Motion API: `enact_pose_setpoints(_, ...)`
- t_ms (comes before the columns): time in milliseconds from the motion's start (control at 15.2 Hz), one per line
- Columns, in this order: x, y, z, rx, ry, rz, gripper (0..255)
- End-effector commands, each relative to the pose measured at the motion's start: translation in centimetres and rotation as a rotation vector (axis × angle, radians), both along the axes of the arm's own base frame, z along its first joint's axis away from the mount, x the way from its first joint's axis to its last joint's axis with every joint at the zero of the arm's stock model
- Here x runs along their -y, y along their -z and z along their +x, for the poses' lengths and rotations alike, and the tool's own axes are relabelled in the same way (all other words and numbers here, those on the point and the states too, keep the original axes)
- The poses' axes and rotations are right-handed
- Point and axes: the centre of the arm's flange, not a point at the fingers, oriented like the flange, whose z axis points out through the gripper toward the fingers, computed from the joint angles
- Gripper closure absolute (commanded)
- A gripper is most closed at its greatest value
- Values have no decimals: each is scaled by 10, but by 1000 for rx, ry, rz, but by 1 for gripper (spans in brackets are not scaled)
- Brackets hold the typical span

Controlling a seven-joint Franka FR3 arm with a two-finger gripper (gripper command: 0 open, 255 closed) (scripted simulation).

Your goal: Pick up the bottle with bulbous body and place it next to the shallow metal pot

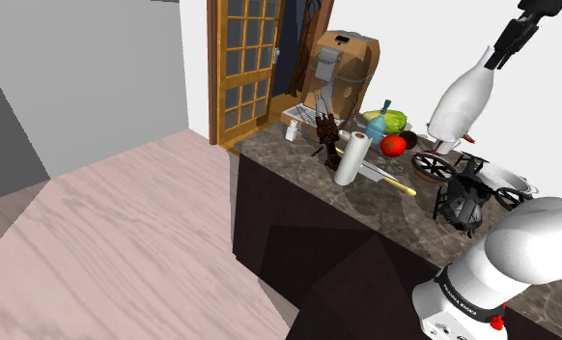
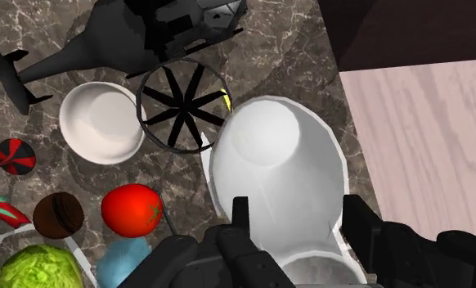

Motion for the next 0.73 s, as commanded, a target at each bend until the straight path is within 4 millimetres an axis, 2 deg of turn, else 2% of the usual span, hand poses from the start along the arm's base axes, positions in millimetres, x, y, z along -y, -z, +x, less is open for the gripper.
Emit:
enact_pose_setpoints(0,17,7,-19,0,-2,0,255)
enact_pose_setpoints(660,114,47,-100,0,-2,0,255)
